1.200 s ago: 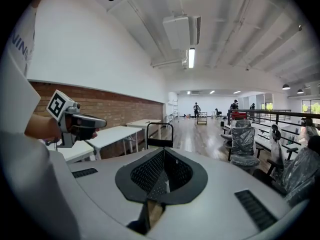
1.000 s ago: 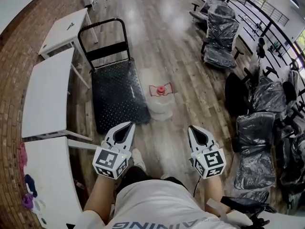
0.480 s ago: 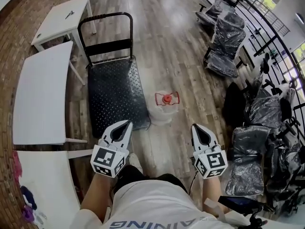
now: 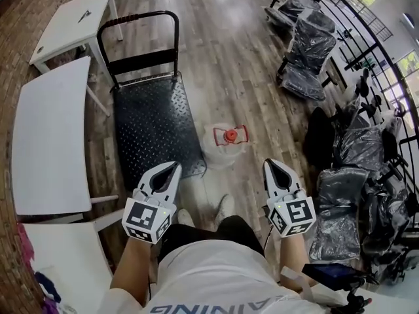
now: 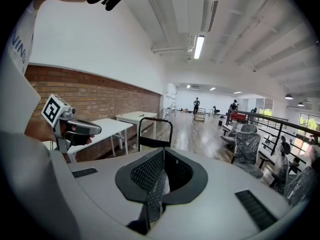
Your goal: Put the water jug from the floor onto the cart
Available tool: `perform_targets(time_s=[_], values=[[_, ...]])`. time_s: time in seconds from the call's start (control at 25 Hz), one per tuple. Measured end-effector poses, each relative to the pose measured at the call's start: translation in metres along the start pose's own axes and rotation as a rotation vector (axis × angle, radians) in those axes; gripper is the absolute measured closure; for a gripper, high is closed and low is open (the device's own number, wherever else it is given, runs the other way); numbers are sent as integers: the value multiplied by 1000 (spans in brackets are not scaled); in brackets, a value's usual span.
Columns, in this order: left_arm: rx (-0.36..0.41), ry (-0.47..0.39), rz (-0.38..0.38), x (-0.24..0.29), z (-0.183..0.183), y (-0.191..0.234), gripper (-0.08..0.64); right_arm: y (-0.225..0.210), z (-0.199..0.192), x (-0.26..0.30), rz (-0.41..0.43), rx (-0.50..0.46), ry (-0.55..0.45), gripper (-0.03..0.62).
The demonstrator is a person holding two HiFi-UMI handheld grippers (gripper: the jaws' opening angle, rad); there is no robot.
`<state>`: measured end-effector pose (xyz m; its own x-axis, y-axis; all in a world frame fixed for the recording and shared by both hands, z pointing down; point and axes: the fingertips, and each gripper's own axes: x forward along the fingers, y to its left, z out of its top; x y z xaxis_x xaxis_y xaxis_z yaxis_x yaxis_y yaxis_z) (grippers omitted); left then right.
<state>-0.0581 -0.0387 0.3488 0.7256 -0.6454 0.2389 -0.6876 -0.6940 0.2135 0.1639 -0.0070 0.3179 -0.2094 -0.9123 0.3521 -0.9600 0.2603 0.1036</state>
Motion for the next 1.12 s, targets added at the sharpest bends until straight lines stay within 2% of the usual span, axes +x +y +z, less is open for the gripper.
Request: perform_targets(time_s=[0.24,0.44,0.64,0.84,0.96,1.12], values=[[-26,17,49,30,0,6,560,-33,1,34,37,13,-16,587],[11,-8,108,62,31,17,560,-62,18,76,93,12,-65,588],[14,-13,173,108,53,18,560,-109,29,106,135,-28,-87,586],[23,-3,229,165,68,15,560,-158,9,141,203,9,-51,586],[33,38,254,185,64,11,560,-168,-12,161,265,25,-5,586],[16,97,263,199,48,10,560,-177,-36,187,282,43,49,581]])
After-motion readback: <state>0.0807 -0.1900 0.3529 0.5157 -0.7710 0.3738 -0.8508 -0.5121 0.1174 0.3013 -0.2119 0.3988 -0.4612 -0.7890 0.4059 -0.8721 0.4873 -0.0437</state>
